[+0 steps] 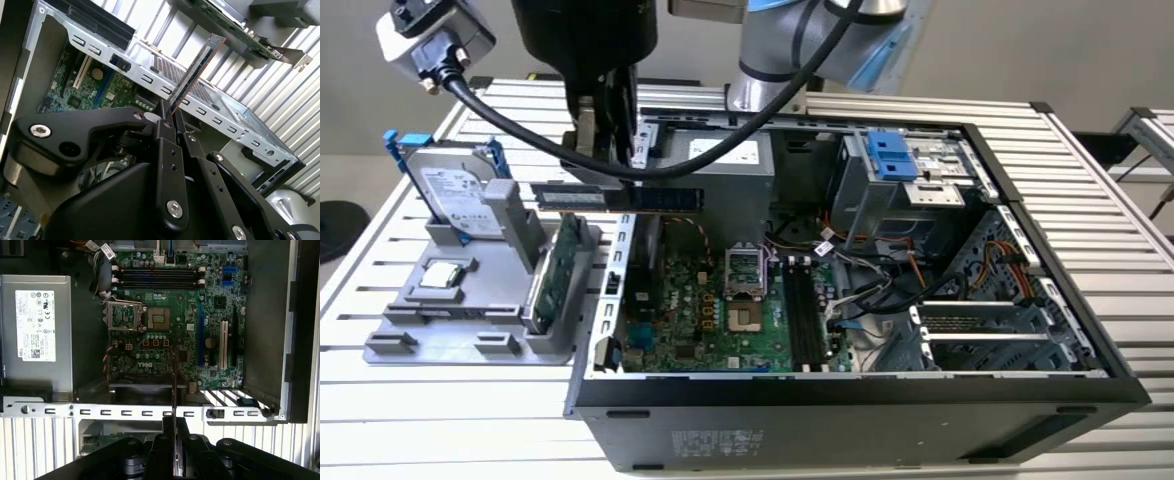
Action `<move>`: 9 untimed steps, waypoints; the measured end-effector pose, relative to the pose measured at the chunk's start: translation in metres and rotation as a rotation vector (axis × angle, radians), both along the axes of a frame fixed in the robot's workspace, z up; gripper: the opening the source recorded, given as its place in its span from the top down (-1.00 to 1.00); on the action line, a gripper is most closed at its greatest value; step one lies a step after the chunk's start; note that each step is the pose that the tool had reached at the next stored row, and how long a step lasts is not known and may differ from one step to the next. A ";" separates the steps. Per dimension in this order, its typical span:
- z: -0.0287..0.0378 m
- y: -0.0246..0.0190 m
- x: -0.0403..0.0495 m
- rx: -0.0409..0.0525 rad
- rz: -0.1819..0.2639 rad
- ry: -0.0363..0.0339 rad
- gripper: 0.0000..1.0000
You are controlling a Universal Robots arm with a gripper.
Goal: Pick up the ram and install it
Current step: 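Pick up the ram and move it above insertion slot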
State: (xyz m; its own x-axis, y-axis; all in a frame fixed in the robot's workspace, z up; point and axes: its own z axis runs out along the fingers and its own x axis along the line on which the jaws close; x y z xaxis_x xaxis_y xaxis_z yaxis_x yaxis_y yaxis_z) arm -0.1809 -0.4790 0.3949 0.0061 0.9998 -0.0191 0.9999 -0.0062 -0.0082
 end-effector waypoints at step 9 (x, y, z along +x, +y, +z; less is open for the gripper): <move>-0.0014 0.0009 0.0127 -0.0023 0.000 -0.0001 1.00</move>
